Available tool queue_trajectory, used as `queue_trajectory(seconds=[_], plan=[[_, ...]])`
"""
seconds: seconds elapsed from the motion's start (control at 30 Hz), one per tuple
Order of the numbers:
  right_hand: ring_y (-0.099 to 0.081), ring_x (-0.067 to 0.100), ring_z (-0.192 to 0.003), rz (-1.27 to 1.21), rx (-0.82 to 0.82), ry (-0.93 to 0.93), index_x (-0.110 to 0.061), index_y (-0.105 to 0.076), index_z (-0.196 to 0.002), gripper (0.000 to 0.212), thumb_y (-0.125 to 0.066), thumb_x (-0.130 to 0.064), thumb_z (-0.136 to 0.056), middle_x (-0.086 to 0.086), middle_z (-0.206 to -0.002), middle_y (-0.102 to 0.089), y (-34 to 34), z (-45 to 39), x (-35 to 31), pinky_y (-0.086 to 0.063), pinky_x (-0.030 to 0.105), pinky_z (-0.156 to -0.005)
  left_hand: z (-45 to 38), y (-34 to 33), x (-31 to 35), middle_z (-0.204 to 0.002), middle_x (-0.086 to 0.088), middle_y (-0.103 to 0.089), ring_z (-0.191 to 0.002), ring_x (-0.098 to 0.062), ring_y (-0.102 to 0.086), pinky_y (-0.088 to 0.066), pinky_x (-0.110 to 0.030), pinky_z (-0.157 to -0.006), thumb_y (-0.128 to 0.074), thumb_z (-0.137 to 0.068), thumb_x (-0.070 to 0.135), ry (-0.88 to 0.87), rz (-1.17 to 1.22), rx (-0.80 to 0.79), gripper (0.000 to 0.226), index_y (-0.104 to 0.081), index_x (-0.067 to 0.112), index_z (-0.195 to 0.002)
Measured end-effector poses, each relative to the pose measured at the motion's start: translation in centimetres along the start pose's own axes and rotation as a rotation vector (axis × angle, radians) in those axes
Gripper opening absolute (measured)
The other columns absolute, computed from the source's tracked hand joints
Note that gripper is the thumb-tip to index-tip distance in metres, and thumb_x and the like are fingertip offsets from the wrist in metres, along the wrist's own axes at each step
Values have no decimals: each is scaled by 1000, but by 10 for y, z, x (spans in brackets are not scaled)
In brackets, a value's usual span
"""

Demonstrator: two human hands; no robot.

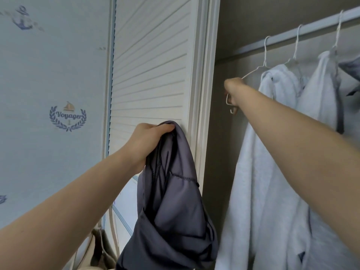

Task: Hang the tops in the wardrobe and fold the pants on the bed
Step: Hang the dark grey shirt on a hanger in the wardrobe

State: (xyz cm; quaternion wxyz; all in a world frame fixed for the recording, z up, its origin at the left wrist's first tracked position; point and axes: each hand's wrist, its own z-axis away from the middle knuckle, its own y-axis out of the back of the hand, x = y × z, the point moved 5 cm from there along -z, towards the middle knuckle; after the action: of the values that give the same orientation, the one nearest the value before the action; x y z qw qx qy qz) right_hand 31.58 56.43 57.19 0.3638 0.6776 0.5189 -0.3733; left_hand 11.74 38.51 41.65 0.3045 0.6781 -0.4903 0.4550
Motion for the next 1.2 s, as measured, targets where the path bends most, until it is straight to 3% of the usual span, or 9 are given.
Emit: queue_trajectory(seconds=[0.07, 0.13, 0.2, 0.3, 0.37, 0.57, 0.77, 0.9, 1.2], plan=[[-41, 17, -63, -55, 60, -47, -14, -43, -85, 14, -35, -16, -96, 6, -80, -44, 3, -8, 3, -48, 30, -60, -1, 1, -2, -81, -13, -71, -71, -23, -66, -53, -31, -71, -66, -89, 23, 9, 1, -3, 25, -70, -2, -89], [-45, 19, -65, -65, 117, -60, -10, -46, -84, 18, -34, -15, -96, 8, -76, -47, 11, -13, 2, -46, 53, -76, -1, 1, -4, -81, -12, -71, -71, -22, -66, -53, -30, -70, -66, -89, 23, 14, 5, -13, 26, -70, -3, -91], [-45, 15, -64, -51, 133, 52, -17, -40, -71, 25, -36, -14, -95, 1, -74, -44, 15, -14, -12, -48, 47, -89, 1, 1, -5, -81, -12, -71, -71, -22, -66, -53, -30, -70, -65, -90, 22, 15, 13, -27, 24, -70, -2, -90], [-46, 13, -60, -126, 133, 169, -19, -39, -73, 26, -34, -14, -98, -1, -70, -43, 16, 8, -39, -50, 32, -70, 3, 5, -6, -81, -11, -71, -72, -22, -65, -52, -32, -73, -64, -90, 22, 8, 18, -40, 25, -70, -3, -92], [-45, 10, -51, -154, 148, 246, -12, -44, -91, 18, -31, -14, -102, 0, -67, -46, 17, 20, -59, -46, 26, -55, 6, 9, -7, -83, -13, -71, -74, -23, -65, -51, -33, -74, -65, -90, 22, 9, 23, -46, 29, -69, -6, -96], [-55, 14, -53, -140, 64, 203, -9, -49, -98, 28, -31, -30, -101, -1, -51, -56, 21, 73, -77, -53, 38, -71, 19, 20, -22, -84, -14, -67, -74, -23, -63, -51, -33, -72, -64, -89, 21, 46, 81, -88, 35, -66, -11, -102], [-61, 15, -68, 14, -35, 170, -19, -50, -89, 23, -34, -31, -99, -2, -64, -59, 33, 150, -51, -44, 57, -93, 40, 19, -47, -79, -12, -65, -71, -21, -61, -49, -31, -68, -65, -89, 21, 57, 36, -131, 31, -68, -9, -96], [-61, 13, -64, 87, 0, 139, -20, -49, -87, 22, -32, -28, -98, -2, -58, -60, 54, 206, -27, -49, 48, -86, 57, 13, -67, -80, -12, -64, -72, -21, -59, -47, -31, -69, -64, -91, 23, 57, -31, -182, 31, -68, -8, -96], [-50, 18, -59, -195, -124, -39, -12, -47, -95, 13, -35, -16, -97, 3, -46, -49, 110, 334, 17, -54, 60, -78, 84, 6, -88, -78, -10, -59, -71, -21, -55, -43, -31, -67, -65, -89, 24, 87, -229, -211, 34, -66, -10, -93]])
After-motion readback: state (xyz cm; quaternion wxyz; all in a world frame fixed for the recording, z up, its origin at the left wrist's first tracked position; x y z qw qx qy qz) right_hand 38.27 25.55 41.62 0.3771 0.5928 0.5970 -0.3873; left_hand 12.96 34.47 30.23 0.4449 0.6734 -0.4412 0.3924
